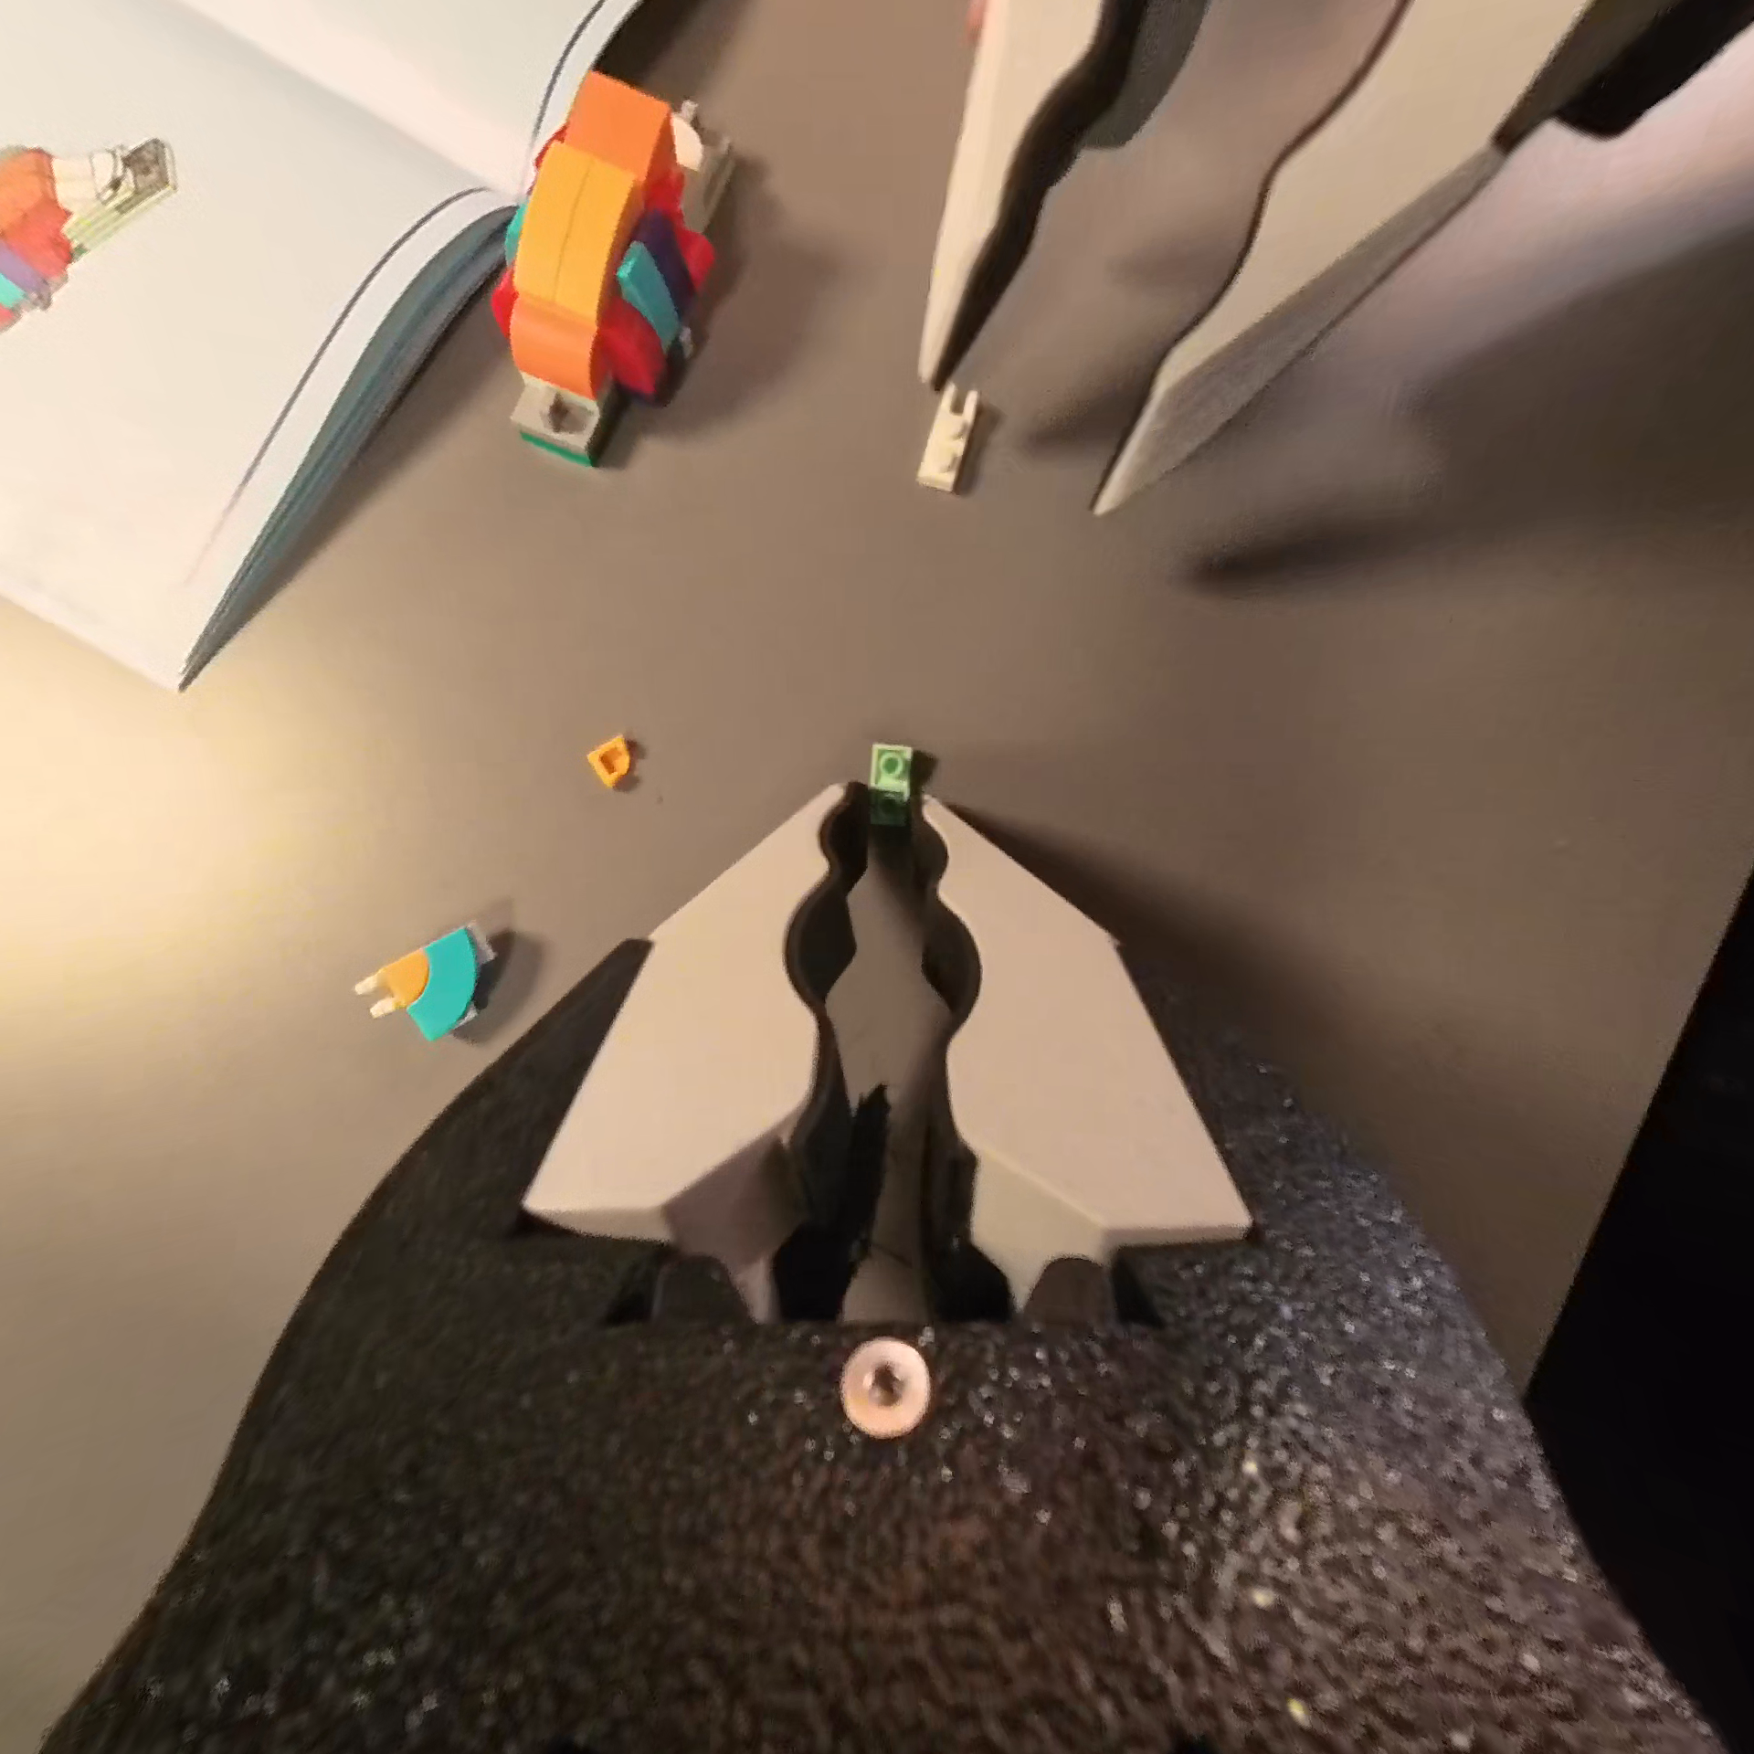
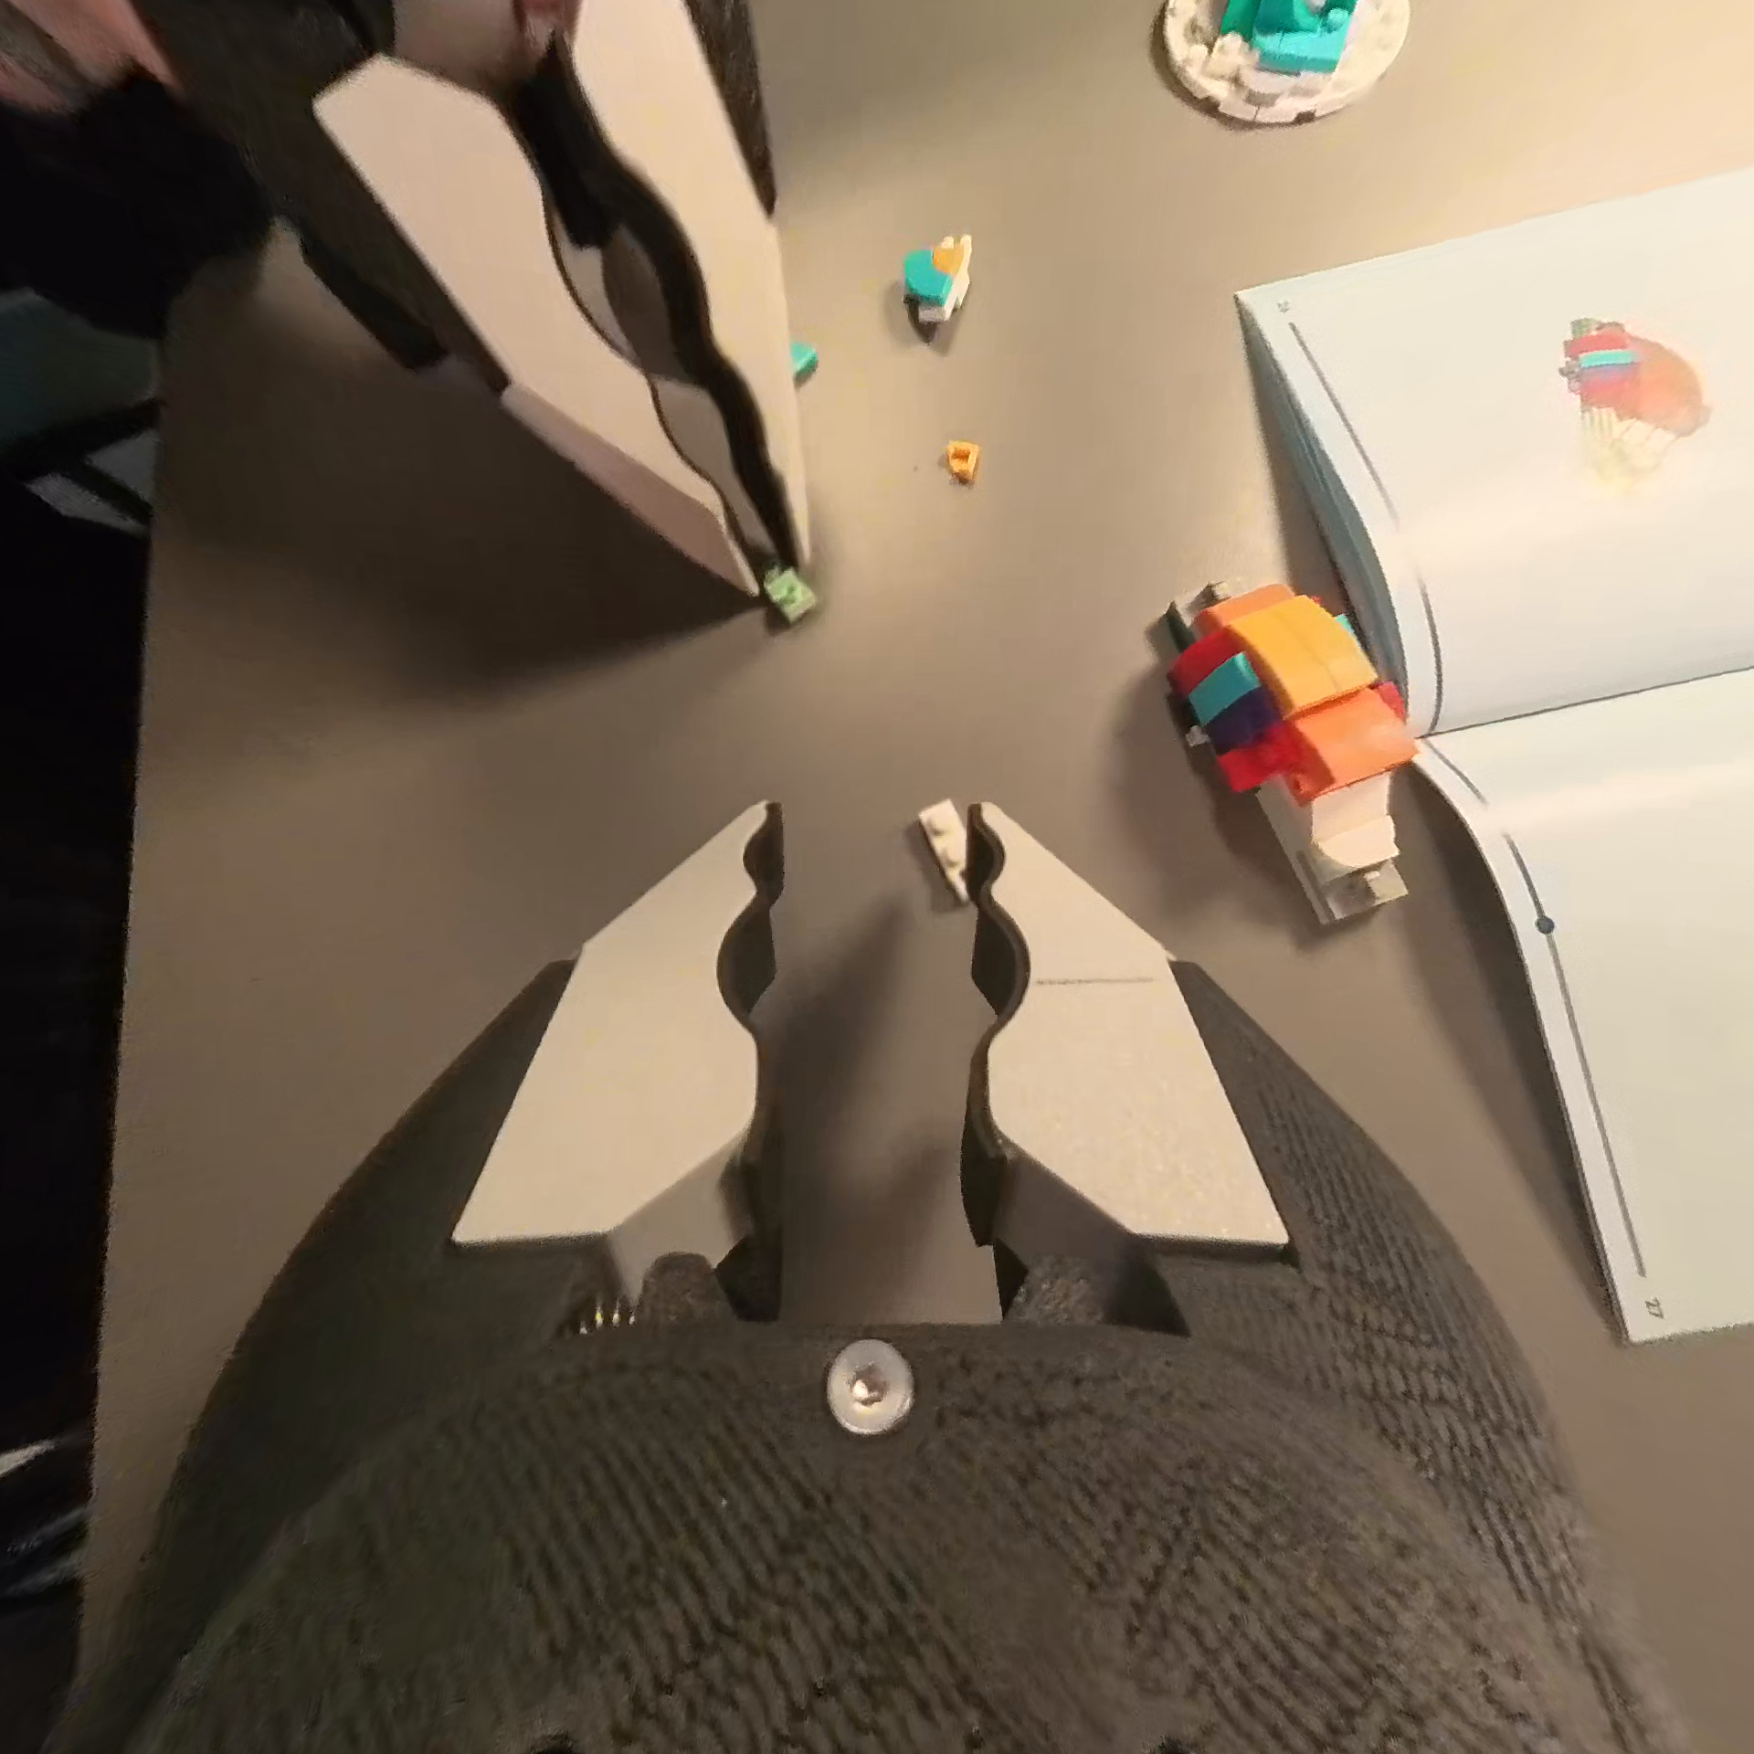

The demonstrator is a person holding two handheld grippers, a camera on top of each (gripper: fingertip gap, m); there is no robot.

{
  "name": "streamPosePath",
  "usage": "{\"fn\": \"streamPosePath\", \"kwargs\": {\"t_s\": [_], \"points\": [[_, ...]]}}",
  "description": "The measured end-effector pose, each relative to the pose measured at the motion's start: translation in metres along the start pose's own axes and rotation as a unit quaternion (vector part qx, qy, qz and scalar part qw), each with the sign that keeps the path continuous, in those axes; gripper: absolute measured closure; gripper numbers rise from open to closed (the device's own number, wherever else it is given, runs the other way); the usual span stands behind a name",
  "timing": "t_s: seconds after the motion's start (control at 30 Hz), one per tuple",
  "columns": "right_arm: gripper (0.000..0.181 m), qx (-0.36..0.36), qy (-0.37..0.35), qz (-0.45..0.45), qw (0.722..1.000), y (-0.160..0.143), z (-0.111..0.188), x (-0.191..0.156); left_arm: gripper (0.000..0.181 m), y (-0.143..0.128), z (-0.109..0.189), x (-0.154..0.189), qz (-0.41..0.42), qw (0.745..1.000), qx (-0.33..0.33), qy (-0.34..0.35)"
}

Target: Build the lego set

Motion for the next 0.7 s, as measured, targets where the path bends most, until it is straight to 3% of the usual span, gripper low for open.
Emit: {"fn": "streamPosePath", "kwargs": {"t_s": [0.1,0.17,0.3,0.4,0.6,0.7], "points": [[0.154,0.026,0.029,-0.037,0.999,0.013,-0.001,-0.003,0.175,0.003,0.001,-0.001,-0.047,0.998,0.019,0.034],[0.160,0.039,0.069,-0.077,0.994,0.021,-0.007,-0.008,0.176,0.012,0.009,-0.001,-0.113,0.986,0.070,0.101],[0.163,0.086,0.153,-0.131,0.976,0.038,-0.010,-0.015,0.176,0.021,0.025,0.004,-0.239,0.931,0.136,0.239],[0.163,0.101,0.184,-0.132,0.969,0.044,-0.009,-0.019,0.176,0.021,0.028,0.012,-0.303,0.893,0.138,0.304],[0.178,0.094,0.169,-0.102,0.976,0.045,-0.013,-0.023,0.176,0.018,0.024,0.018,-0.351,0.862,0.125,0.345],[0.178,0.085,0.135,-0.065,0.985,0.043,-0.016,-0.023,0.174,0.015,0.021,0.018,-0.329,0.878,0.123,0.326]]}}
Point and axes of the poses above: each gripper's, where its closed fingertips meet, z back along the fingers, y out of its top, x = y × z across the jaws, the point moved 2 cm from there along z, back along the fingers, and after that the axes turned 14 degrees about -x, right-handed, at the moved point
